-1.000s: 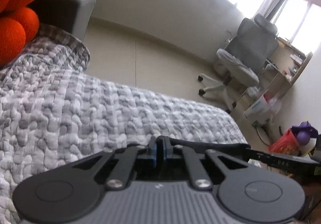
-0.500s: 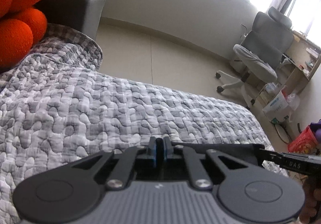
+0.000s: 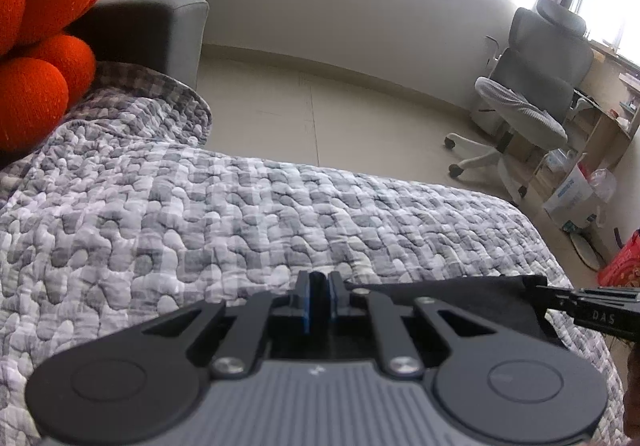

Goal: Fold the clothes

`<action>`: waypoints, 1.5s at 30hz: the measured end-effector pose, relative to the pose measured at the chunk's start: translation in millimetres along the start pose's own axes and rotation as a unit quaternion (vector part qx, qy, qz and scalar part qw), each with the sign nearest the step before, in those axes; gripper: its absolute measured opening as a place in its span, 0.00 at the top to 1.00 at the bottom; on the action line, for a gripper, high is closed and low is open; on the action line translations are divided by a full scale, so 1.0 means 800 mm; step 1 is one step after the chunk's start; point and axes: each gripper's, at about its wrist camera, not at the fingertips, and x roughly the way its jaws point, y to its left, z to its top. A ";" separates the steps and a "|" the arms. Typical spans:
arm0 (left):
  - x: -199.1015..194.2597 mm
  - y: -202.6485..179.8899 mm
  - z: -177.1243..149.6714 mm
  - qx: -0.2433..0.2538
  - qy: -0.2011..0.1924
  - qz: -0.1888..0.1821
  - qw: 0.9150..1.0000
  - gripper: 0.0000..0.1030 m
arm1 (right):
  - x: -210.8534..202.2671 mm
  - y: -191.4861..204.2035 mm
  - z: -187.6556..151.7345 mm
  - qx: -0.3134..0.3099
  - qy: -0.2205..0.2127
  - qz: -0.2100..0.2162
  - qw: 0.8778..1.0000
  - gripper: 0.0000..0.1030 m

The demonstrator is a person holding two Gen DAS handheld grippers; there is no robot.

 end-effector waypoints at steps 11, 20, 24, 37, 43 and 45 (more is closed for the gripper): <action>-0.042 0.035 0.011 -0.047 -0.032 0.003 0.998 0.62 | -0.025 -0.018 0.004 0.021 -0.015 -0.011 1.000 0.87; -0.063 -0.002 -0.013 -0.016 -0.011 -0.007 1.000 0.62 | -0.056 0.000 -0.007 0.001 -0.025 0.034 0.999 0.87; -0.066 -0.023 -0.027 -0.005 -0.001 -0.016 1.000 0.62 | -0.062 0.015 -0.017 -0.015 -0.015 0.060 0.998 0.87; -0.050 -0.043 -0.056 0.008 0.043 0.016 0.999 0.62 | -0.046 0.041 -0.038 -0.061 0.051 0.055 0.995 0.87; -0.042 -0.042 -0.060 -0.010 0.058 0.023 0.998 0.62 | -0.033 0.045 -0.046 -0.068 0.079 0.041 0.994 0.86; -0.047 -0.042 -0.059 -0.010 0.054 0.025 0.998 0.62 | -0.034 0.045 -0.045 -0.069 0.079 0.040 0.994 0.86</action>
